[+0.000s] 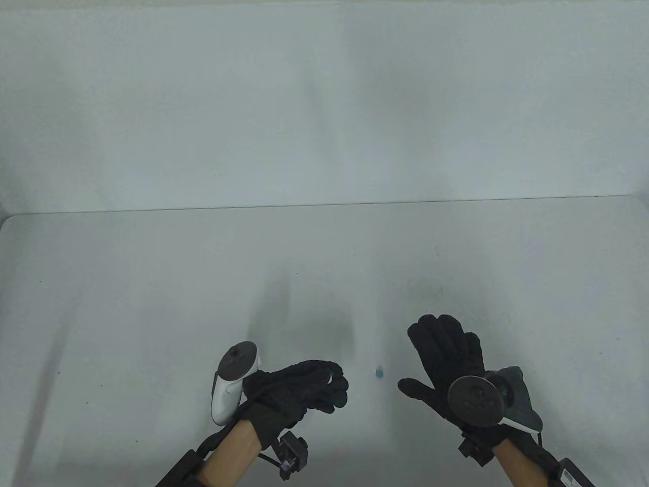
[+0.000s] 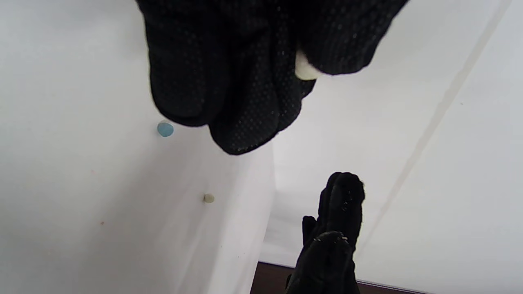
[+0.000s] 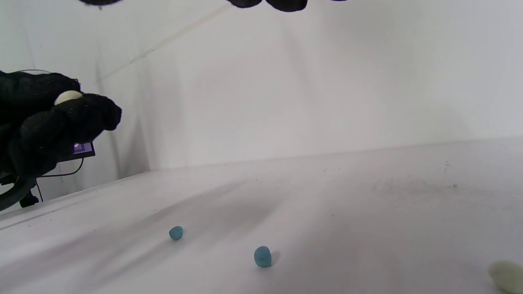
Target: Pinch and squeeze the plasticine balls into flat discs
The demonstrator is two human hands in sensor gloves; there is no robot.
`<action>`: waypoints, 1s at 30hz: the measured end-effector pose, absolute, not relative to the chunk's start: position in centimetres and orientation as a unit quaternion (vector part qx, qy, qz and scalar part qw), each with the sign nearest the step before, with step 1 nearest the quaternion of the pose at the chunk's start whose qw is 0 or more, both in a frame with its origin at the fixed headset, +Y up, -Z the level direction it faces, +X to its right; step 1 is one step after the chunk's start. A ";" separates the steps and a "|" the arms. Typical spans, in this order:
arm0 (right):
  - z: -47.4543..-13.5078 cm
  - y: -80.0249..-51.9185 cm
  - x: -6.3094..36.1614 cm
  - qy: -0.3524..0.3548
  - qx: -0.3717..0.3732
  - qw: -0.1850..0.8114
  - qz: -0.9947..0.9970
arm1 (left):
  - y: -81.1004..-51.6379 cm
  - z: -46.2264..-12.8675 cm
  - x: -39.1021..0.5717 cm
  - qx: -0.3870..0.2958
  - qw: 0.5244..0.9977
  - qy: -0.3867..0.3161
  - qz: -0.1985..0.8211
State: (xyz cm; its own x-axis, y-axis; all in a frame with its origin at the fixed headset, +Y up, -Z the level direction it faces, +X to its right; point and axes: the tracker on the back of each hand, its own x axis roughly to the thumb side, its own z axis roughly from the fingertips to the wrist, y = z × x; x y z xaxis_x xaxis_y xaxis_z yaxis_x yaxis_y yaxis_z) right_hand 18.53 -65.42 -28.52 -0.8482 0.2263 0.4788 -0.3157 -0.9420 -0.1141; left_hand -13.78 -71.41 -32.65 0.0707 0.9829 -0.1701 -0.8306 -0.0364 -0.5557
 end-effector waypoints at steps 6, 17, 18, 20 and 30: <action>-28.6 -65.5 18.5 -0.091 0.236 0.140 0.957 | -71.8 -32.7 -14.0 -0.250 0.703 -0.121 0.655; -28.6 -65.5 18.5 -0.088 0.234 0.141 0.958 | -73.0 -32.6 -13.9 -0.292 0.633 -0.114 0.708; -28.6 -65.5 18.5 -0.086 0.235 0.142 0.958 | -73.0 -32.7 -13.9 -0.288 0.642 -0.118 0.700; -28.7 -65.5 18.4 -0.083 0.235 0.142 0.958 | -73.0 -32.7 -14.1 -0.271 0.657 -0.105 0.695; -28.7 -65.6 18.3 -0.084 0.236 0.141 0.958 | -72.2 -32.7 -14.5 -0.217 0.706 -0.088 0.669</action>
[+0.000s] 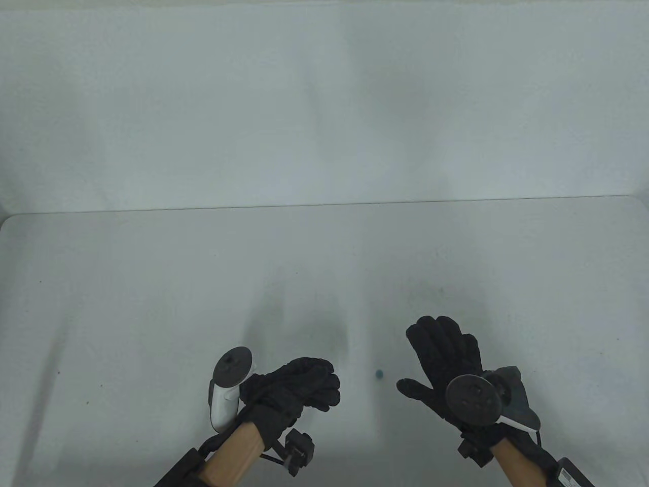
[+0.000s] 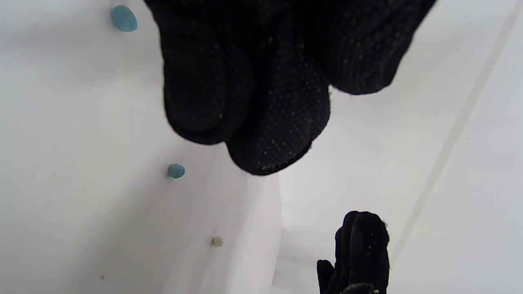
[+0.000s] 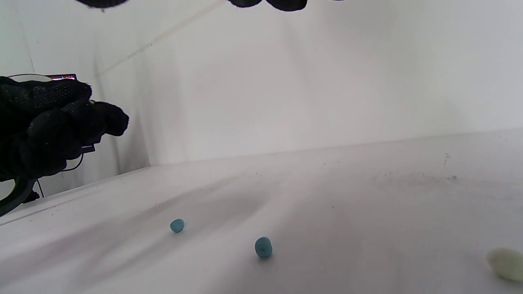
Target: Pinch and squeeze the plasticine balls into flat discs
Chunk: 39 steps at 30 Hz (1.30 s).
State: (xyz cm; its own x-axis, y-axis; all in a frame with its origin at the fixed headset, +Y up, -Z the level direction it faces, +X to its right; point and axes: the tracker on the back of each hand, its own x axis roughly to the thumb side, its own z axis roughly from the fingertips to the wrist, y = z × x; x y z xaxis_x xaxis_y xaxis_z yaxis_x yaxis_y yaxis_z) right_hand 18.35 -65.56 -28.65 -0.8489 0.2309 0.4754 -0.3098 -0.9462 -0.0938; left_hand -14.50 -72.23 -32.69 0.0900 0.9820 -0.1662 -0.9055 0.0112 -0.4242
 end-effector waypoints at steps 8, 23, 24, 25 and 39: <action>-28.6 -65.4 18.4 -0.086 0.237 0.145 0.957 | -73.1 -32.6 -14.3 -0.277 0.652 -0.089 0.701; -28.6 -65.3 18.5 -0.091 0.232 0.150 0.957 | -71.8 -32.4 -14.6 -0.231 0.676 -0.095 0.693; -28.6 -65.3 18.5 -0.091 0.232 0.150 0.957 | -71.7 -32.5 -14.6 -0.228 0.684 -0.101 0.685; -28.6 -65.4 18.5 -0.090 0.232 0.149 0.957 | -71.7 -32.6 -14.6 -0.229 0.689 -0.105 0.680; -28.5 -65.2 18.5 -0.095 0.233 0.149 0.956 | -73.3 -32.4 -15.2 -0.252 0.636 -0.063 0.727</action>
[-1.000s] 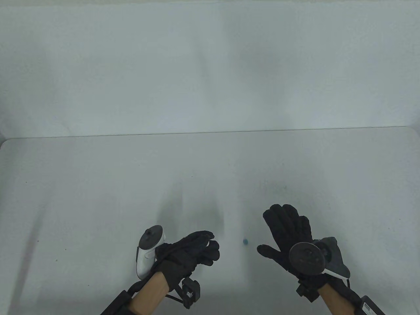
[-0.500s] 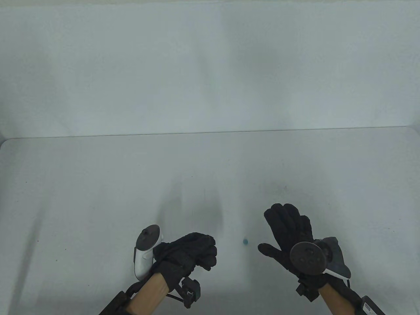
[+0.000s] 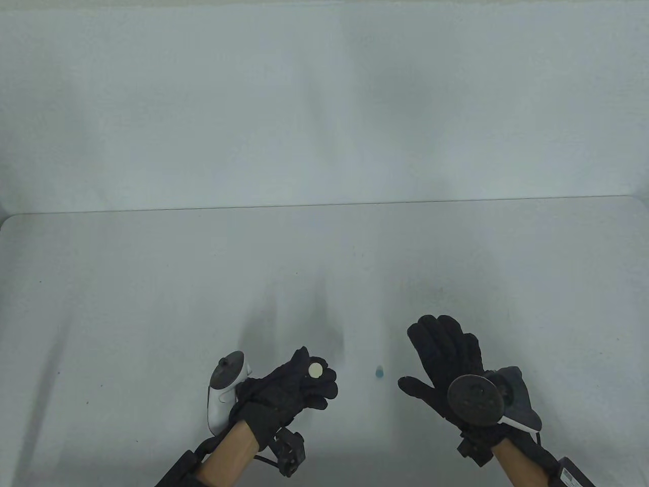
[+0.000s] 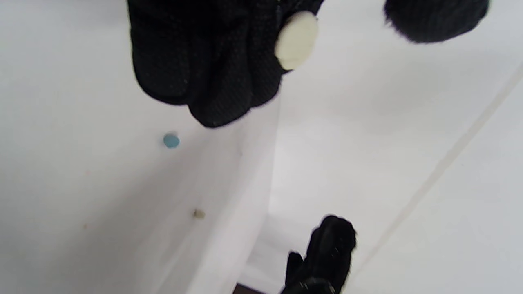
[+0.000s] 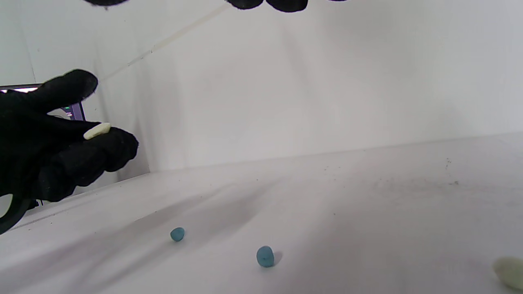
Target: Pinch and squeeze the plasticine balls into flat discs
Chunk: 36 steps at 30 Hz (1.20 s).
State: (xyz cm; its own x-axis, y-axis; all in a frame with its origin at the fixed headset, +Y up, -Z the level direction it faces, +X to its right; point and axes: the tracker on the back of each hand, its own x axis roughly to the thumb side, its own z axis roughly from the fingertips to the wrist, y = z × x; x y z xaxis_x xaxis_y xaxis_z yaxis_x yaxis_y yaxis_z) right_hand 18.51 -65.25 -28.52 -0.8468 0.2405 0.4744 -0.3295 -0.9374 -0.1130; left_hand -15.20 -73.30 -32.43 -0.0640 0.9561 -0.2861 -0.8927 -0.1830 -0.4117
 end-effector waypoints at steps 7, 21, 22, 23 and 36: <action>-28.5 -65.3 18.5 -0.091 0.233 0.149 0.957 | -73.2 -32.5 -15.6 -0.238 0.656 -0.043 0.715; -28.5 -65.2 18.4 -0.095 0.235 0.147 0.956 | -73.5 -32.5 -15.4 -0.252 0.652 -0.059 0.713; -28.5 -65.2 18.4 -0.096 0.234 0.148 0.956 | -73.4 -32.6 -15.5 -0.249 0.659 -0.056 0.708; -28.5 -65.2 18.4 -0.097 0.234 0.149 0.956 | -73.4 -32.6 -15.6 -0.247 0.658 -0.052 0.709; -28.5 -65.2 18.4 -0.098 0.237 0.151 0.955 | -72.6 -32.8 -15.7 -0.219 0.677 -0.056 0.701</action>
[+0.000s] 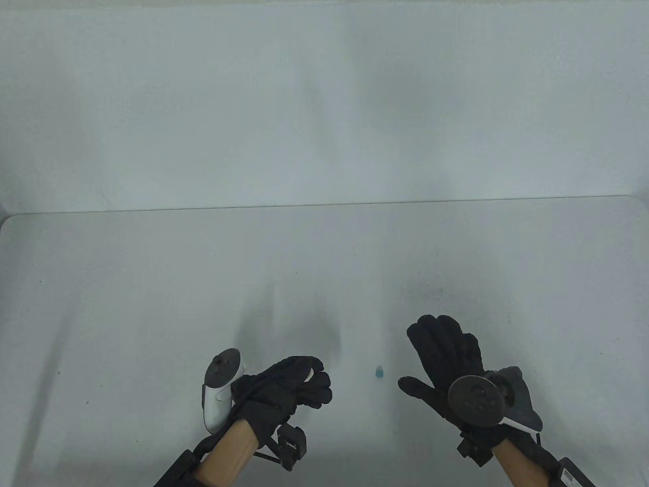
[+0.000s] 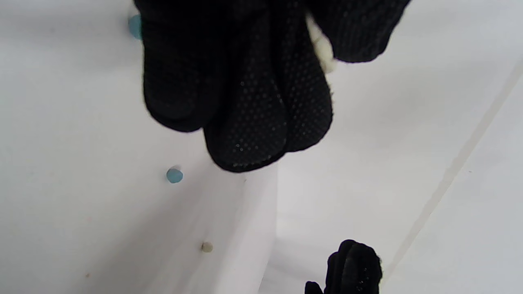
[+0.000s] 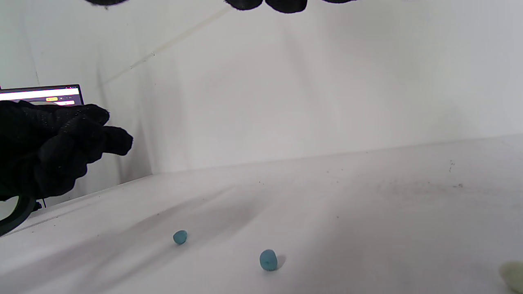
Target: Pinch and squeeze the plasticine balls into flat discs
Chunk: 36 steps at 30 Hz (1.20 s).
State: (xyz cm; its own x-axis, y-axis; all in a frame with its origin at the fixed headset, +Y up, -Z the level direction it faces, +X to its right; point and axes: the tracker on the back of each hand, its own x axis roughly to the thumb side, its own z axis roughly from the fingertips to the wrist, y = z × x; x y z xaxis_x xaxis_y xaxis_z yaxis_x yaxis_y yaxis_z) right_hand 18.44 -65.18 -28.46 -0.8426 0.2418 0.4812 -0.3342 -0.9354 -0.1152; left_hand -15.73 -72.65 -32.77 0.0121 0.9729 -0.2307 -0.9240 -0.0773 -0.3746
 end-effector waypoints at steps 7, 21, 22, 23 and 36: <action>-28.4 -65.2 18.4 -0.098 0.237 0.151 0.955 | -72.9 -32.7 -15.6 -0.249 0.643 -0.087 0.719; -28.4 -65.2 18.5 -0.097 0.235 0.148 0.956 | -72.3 -32.8 -15.7 -0.223 0.668 -0.075 0.706; -28.4 -65.1 18.5 -0.098 0.235 0.149 0.955 | -72.2 -32.7 -15.7 -0.220 0.670 -0.072 0.705; -28.4 -65.2 18.5 -0.097 0.236 0.150 0.955 | -72.1 -32.7 -15.8 -0.218 0.673 -0.069 0.703; -28.4 -65.2 18.5 -0.099 0.235 0.151 0.955 | -72.8 -32.7 -15.8 -0.249 0.625 -0.061 0.737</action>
State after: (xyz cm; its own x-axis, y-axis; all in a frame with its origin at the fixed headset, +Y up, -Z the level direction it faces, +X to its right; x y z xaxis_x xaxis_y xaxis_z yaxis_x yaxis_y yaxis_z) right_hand 18.50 -65.15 -28.44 -0.8437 0.2422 0.4791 -0.3357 -0.9344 -0.1189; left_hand -15.85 -72.82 -32.69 -0.0937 0.9522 -0.2909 -0.8915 -0.2104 -0.4013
